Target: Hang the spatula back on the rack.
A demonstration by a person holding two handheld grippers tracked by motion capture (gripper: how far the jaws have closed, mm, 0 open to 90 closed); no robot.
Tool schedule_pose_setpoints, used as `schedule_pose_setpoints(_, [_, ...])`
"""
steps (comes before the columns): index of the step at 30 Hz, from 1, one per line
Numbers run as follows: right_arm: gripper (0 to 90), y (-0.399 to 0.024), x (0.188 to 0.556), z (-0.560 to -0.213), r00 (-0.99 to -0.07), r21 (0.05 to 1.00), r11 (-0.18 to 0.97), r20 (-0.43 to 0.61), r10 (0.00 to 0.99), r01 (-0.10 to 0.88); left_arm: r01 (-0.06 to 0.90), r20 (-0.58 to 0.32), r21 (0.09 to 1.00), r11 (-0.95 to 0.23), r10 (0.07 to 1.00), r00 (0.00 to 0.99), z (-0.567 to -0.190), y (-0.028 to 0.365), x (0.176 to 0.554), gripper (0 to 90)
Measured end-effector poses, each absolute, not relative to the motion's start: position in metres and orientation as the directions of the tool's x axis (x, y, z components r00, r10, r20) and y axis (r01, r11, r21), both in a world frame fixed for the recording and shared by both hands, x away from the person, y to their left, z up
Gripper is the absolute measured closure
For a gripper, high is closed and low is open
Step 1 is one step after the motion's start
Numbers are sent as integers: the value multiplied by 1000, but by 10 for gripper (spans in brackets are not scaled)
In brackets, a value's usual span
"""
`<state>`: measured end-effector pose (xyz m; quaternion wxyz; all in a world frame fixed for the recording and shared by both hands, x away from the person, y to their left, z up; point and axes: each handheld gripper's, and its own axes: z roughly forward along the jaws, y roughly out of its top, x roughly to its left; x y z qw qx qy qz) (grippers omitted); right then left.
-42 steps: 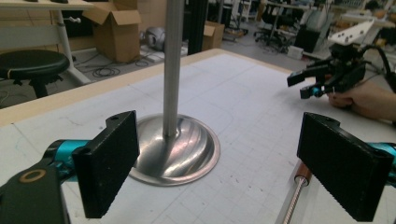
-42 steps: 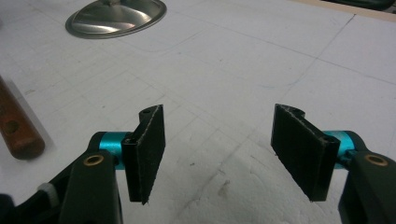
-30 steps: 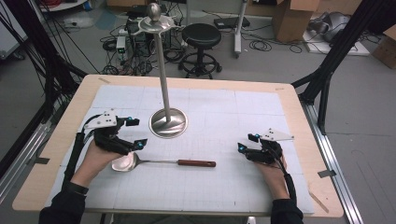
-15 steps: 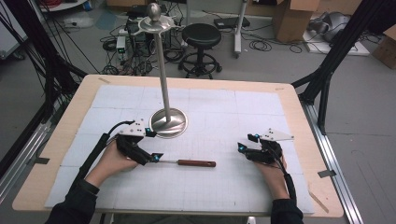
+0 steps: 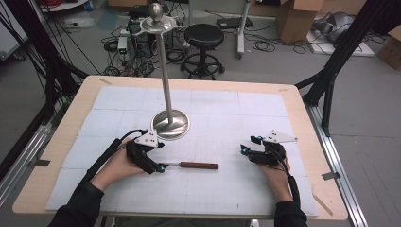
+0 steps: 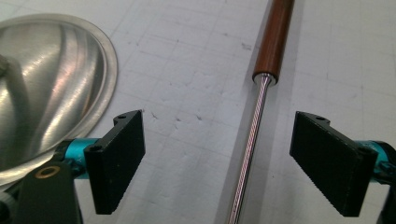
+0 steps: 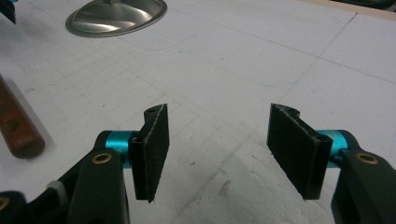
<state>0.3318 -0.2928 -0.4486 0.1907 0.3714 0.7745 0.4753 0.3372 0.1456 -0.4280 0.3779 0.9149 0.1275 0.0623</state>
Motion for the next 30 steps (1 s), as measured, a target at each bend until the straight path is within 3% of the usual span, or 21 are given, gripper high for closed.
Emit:
schedule_pose_setpoints(9, [392, -293, 332, -449, -652, 877, 273, 58, 756, 394, 161, 37, 662, -732, 246, 969, -432, 142, 337, 347])
schedule_pose_setpoints(19, [398, -293, 332, -449, -653, 877, 272, 61, 755, 396, 178, 10, 609, -773, 232, 973, -430, 137, 336, 596])
schedule_pose_setpoints(23, [400, -293, 332, -449, -653, 877, 273, 59, 755, 395, 201, -8, 554, -808, 237, 972, -425, 129, 340, 621])
schedule_pose_setpoints(30, [401, -293, 332, -449, -656, 875, 276, 61, 752, 397, 215, -16, 553, -805, 247, 969, -425, 128, 341, 704])
